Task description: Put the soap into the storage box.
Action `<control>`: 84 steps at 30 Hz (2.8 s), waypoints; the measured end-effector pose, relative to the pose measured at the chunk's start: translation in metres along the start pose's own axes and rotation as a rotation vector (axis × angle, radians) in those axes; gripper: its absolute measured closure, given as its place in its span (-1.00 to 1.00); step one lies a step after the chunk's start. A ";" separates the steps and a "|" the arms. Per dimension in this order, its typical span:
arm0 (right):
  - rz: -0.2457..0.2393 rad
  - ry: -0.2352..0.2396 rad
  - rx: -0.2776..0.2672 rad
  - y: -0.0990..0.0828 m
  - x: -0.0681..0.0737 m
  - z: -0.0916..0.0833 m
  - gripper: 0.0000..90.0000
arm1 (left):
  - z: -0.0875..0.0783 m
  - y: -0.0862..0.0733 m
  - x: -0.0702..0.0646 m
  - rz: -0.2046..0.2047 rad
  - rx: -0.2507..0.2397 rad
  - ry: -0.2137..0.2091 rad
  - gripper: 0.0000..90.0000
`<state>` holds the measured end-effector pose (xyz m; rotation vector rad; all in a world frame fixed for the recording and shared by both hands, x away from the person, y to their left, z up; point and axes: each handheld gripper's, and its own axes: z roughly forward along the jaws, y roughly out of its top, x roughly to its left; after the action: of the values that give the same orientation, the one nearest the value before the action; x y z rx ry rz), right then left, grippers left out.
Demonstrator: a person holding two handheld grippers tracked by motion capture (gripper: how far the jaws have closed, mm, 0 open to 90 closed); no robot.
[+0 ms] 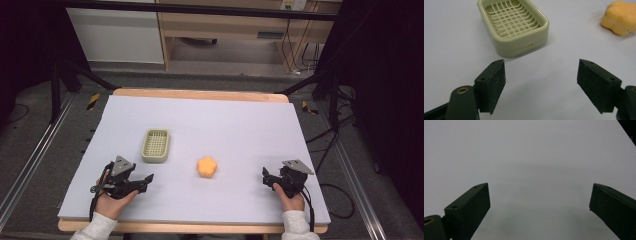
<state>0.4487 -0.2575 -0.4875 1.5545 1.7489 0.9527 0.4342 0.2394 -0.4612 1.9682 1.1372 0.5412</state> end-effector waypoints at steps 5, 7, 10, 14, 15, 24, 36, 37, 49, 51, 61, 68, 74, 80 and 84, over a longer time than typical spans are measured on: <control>0.000 0.002 0.002 0.000 0.000 0.000 -0.92 | 0.002 0.002 -0.004 0.005 -0.001 -0.006 -0.50; 0.000 0.001 0.003 0.000 0.000 0.000 -0.92 | 0.003 0.002 -0.006 0.007 0.000 -0.010 -0.50; -0.001 0.002 0.003 0.000 0.000 0.000 -0.92 | 0.004 0.004 -0.009 0.014 0.001 -0.015 -0.50; -0.002 0.002 0.004 0.000 0.000 0.001 -0.92 | 0.006 0.006 -0.013 0.023 0.004 -0.026 -0.50; -0.005 0.001 0.004 0.000 0.000 0.001 -0.92 | 0.007 0.006 -0.014 0.023 0.006 -0.029 -0.50; -0.005 0.001 0.005 0.000 0.000 0.001 -0.92 | 0.010 0.010 -0.024 0.047 0.011 -0.042 -0.51; -0.007 0.003 0.008 0.000 0.000 0.001 -0.92 | 0.014 0.017 -0.033 0.063 0.011 -0.063 -0.51; -0.007 0.003 0.008 0.000 0.000 0.001 -0.92 | 0.014 0.017 -0.034 0.059 0.008 -0.064 -0.52; -0.011 0.003 0.011 0.000 0.000 0.002 -0.92 | 0.018 0.024 -0.041 0.067 0.002 -0.081 -0.53; -0.010 0.003 0.012 0.000 0.000 0.001 -0.92 | 0.020 0.027 -0.044 0.072 0.002 -0.084 -0.54; -0.013 0.001 0.009 0.000 0.000 0.001 -0.92 | 0.029 0.038 -0.056 0.092 -0.001 -0.109 -0.55; -0.013 0.001 0.008 0.000 0.000 0.001 -0.92 | 0.033 0.045 -0.062 0.107 0.000 -0.117 -0.55; -0.013 0.001 0.009 0.000 0.001 0.001 -0.92 | 0.035 0.052 -0.066 0.110 -0.011 -0.121 -0.55; -0.014 0.001 0.010 0.000 0.000 0.001 -0.92 | 0.040 0.058 -0.068 0.112 -0.005 -0.122 -0.56; -0.014 0.001 0.010 0.000 0.000 0.001 -0.92 | 0.046 0.061 -0.071 0.111 0.005 -0.125 -0.56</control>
<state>0.4499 -0.2568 -0.4881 1.5464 1.7651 0.9393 0.4616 0.1419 -0.4389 2.0484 0.9572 0.4666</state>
